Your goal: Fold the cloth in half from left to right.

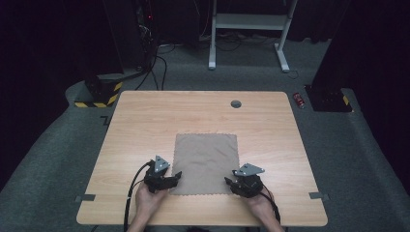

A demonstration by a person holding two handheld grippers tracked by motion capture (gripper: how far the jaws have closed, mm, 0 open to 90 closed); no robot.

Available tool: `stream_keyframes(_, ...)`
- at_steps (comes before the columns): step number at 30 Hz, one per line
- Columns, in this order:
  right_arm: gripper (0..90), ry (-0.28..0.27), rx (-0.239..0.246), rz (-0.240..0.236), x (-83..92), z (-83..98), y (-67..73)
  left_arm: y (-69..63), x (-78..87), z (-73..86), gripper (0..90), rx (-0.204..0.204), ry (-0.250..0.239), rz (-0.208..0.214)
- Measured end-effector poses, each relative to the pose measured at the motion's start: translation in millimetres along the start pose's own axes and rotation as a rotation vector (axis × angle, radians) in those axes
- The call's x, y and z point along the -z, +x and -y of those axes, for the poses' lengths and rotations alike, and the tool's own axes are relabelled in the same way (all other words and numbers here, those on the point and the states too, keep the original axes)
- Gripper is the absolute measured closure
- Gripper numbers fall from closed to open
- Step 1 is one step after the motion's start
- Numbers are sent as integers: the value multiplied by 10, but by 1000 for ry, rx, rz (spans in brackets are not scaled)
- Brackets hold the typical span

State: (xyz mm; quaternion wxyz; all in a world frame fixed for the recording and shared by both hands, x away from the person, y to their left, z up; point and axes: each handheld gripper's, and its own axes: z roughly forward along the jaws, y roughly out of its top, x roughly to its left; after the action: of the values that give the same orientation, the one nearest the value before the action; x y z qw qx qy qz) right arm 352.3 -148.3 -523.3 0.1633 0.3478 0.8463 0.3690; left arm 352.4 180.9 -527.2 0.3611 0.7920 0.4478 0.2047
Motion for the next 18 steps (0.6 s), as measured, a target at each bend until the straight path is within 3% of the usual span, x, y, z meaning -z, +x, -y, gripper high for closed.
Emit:
stream_keyframes(9,509,13,-15,11,0,-10,2,-8,0,3,293,13,3,-6)
stream_keyframes(14,533,37,-30,26,-6,-56,7,-15,6,11,281,18,2,-10)
stream_keyframes(18,554,36,-24,-2,-5,-150,49,-1,19,19,281,19,2,3)
